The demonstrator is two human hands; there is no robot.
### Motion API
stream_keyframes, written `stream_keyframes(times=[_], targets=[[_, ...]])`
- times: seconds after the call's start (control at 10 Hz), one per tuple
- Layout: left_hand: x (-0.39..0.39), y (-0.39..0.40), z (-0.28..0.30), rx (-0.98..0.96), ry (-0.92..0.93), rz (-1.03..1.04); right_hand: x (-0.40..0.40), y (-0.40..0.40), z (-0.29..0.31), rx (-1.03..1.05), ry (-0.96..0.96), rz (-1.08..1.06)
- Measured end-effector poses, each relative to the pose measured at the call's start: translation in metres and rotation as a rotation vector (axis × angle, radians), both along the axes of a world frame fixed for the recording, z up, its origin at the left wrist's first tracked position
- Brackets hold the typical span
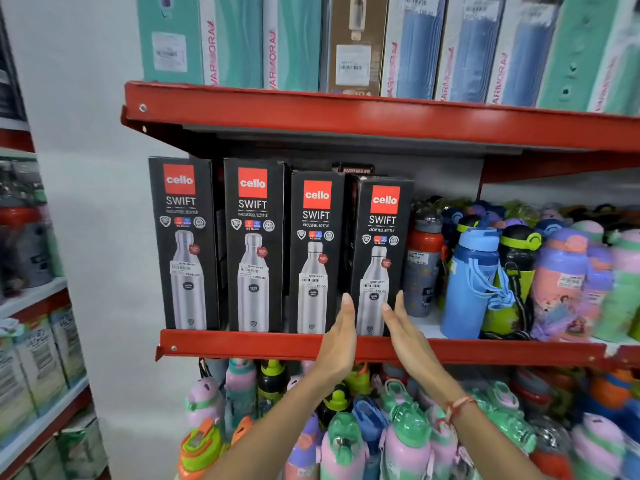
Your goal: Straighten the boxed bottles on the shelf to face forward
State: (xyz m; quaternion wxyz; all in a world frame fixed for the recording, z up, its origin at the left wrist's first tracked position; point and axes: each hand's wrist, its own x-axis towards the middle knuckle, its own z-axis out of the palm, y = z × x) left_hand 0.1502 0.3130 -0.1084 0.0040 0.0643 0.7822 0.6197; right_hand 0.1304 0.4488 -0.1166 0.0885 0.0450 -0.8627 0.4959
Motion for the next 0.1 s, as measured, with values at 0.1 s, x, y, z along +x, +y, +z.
stream_keyframes(times=[0.1], targets=[[0.0221,-0.0053,0.0197,-0.023,0.079,-0.007,0.0135,-0.0117,0.0307,-0.023,0.118,-0.038]])
